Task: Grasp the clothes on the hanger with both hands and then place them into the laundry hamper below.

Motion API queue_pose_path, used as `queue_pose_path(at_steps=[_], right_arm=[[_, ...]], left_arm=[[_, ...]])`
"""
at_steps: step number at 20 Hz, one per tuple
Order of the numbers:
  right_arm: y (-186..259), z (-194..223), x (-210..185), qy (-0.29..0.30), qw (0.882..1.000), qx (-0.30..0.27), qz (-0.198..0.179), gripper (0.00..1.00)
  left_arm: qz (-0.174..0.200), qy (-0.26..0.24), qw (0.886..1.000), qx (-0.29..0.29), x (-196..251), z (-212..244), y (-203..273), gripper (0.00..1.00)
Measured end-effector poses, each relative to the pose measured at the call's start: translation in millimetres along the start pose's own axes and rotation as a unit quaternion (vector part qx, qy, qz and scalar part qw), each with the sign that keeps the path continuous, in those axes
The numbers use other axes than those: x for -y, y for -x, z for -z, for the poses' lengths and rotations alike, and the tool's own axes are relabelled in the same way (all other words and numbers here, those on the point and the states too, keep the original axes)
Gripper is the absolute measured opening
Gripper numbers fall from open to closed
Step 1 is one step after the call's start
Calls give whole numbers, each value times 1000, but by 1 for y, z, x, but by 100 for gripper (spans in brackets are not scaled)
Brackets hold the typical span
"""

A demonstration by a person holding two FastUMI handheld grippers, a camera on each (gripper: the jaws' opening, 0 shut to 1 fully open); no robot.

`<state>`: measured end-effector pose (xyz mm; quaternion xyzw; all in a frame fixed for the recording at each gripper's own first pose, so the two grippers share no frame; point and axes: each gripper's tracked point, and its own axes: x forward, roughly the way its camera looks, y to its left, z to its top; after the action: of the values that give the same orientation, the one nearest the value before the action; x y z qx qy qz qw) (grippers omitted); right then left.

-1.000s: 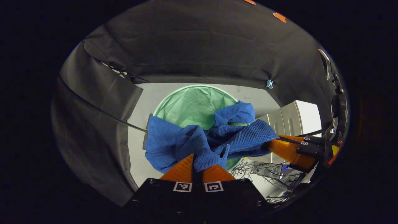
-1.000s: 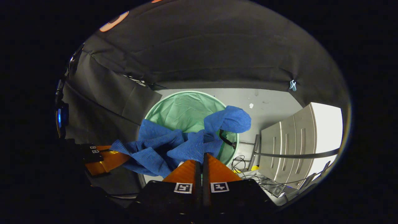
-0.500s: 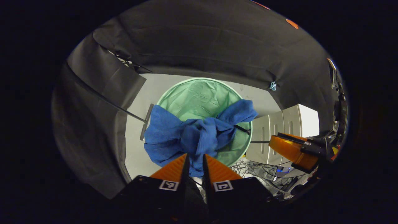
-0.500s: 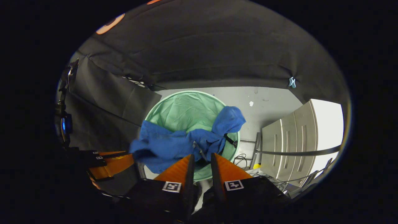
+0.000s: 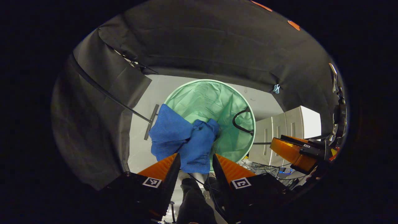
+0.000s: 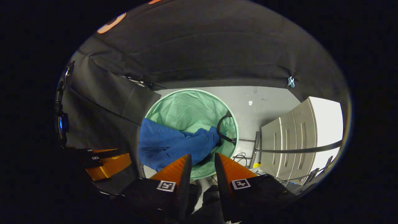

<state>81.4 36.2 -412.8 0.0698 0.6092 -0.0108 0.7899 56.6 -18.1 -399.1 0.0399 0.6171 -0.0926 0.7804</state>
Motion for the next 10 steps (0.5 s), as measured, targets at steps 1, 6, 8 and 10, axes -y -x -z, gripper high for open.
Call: queue_pose_path(at_steps=[1, 6, 8, 10], right_arm=[[2, 1, 2, 0, 1000, 2, 3, 58], [15, 1, 2, -6, 1000, 21, 3, 68], [20, 3, 4, -3, 1000, 30, 6, 72], [25, 6, 6, 0, 999, 36, 5, 82]], left_arm=[[0, 2, 1000, 1, 1, 2, 1, 72], [-15, 3, 1000, 15, -7, 6, 10, 82], [-16, 4, 1000, 20, -8, 8, 13, 92], [-18, 4, 999, 27, -9, 8, 22, 92]])
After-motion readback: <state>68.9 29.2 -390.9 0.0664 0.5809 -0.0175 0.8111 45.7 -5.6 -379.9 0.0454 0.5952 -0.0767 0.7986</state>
